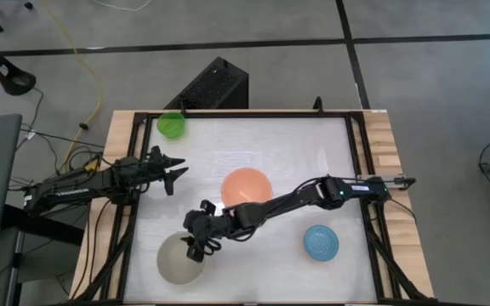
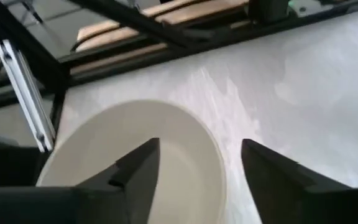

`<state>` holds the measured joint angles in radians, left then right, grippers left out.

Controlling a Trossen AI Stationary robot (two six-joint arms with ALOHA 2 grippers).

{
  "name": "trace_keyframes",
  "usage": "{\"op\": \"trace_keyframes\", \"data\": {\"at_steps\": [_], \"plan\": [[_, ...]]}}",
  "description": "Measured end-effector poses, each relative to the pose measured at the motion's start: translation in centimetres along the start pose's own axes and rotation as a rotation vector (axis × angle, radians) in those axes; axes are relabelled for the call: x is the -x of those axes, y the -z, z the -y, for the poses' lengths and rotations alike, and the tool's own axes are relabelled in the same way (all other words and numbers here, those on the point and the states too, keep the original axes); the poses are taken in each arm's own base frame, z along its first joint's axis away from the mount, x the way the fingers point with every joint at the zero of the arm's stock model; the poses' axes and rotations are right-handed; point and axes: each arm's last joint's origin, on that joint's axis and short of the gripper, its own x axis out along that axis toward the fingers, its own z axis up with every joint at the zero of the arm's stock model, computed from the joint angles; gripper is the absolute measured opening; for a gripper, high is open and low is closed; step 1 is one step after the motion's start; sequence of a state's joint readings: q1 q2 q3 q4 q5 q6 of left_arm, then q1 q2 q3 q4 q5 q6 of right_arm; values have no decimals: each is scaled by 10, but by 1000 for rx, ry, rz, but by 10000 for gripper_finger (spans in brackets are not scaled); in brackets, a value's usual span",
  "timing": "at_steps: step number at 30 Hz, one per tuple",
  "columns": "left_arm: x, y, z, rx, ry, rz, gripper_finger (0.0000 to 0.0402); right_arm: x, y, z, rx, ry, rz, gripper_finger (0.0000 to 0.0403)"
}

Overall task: Nest bowls inside each other
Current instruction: Stack the gray bowl on top of the pink bowl

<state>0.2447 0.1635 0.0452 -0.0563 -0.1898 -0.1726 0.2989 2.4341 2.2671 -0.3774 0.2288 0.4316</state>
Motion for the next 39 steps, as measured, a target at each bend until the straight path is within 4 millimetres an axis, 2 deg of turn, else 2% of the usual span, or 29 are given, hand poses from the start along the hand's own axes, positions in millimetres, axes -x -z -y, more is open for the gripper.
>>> {"op": "trace_keyframes", "data": {"at_steps": [3,7,11,24,29,36,37,39], "plan": [[0,0,0,0,0,0,158,-11,10,1,20,-2,-17,266],[0,0,0,0,0,0,158,-29,26,7,55,9,-39,270],[0,0,0,0,0,0,158,-39,32,11,55,9,-22,270],[0,0,0,0,-1,0,158,-41,40,17,60,41,-100,262],[0,0,0,0,-1,0,158,-41,42,17,60,43,-117,205],[0,0,0,0,-1,0,158,-42,40,18,47,-14,-129,34],[0,0,0,0,-1,0,158,-42,39,17,44,-36,-127,20],[0,0,0,0,-1,0,158,-40,35,15,43,-60,-108,17]]}}
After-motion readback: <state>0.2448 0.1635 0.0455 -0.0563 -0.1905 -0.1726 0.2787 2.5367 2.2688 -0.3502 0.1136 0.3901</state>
